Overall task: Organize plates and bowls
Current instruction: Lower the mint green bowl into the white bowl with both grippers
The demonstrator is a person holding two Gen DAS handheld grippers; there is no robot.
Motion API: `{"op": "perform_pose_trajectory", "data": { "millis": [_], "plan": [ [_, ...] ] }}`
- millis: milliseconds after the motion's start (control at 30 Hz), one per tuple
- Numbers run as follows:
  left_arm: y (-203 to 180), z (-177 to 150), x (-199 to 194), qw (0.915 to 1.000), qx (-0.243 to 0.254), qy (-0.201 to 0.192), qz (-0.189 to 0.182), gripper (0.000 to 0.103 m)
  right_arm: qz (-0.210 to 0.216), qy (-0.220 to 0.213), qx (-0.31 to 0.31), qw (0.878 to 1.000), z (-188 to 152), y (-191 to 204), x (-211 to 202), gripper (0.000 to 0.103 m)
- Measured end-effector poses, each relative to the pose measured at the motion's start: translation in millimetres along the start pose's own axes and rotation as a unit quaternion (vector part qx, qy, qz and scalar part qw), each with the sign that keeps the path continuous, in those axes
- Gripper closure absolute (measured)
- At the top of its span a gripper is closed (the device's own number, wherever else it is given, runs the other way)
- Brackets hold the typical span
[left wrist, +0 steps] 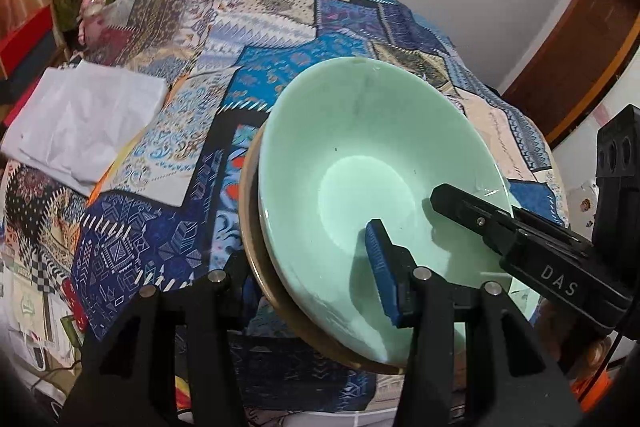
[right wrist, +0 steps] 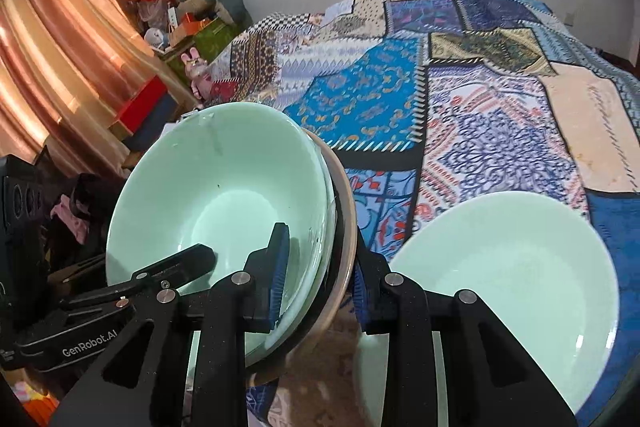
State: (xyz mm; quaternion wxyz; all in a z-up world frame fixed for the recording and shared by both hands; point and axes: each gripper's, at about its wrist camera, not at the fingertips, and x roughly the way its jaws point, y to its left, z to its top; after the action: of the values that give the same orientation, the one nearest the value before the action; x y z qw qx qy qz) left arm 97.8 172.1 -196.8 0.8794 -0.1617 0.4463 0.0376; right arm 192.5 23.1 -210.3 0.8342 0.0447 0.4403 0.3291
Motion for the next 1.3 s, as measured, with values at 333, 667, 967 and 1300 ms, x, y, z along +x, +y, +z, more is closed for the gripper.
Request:
{"op": "perform_pose_trajectory", "data": {
  "millis": [333,667,967,1300],
  "plan": [
    [-41,8,-7,0.9993,0.034,-0.007,-0.013,0.055,-0.015,-0.026,0.011,0.999,3,-22,-33,0.077],
    [-81,8,-4,0.9977,0.060,-0.001,-0.030,0.055,-0.032,-0.041,0.027,0.998,-1,-49,-61,0.077],
    [-113,7,4,0.9957,0.082,0.009,-0.042,0.055,-0.044,-0.047,0.046,0.997,-9,-76,-80,0.077],
    [-142,1,18,0.9926,0.106,0.026,-0.053,0.055,-0.055,-0.048,0.070,0.995,-19,-103,-93,0.077]
  ]
}}
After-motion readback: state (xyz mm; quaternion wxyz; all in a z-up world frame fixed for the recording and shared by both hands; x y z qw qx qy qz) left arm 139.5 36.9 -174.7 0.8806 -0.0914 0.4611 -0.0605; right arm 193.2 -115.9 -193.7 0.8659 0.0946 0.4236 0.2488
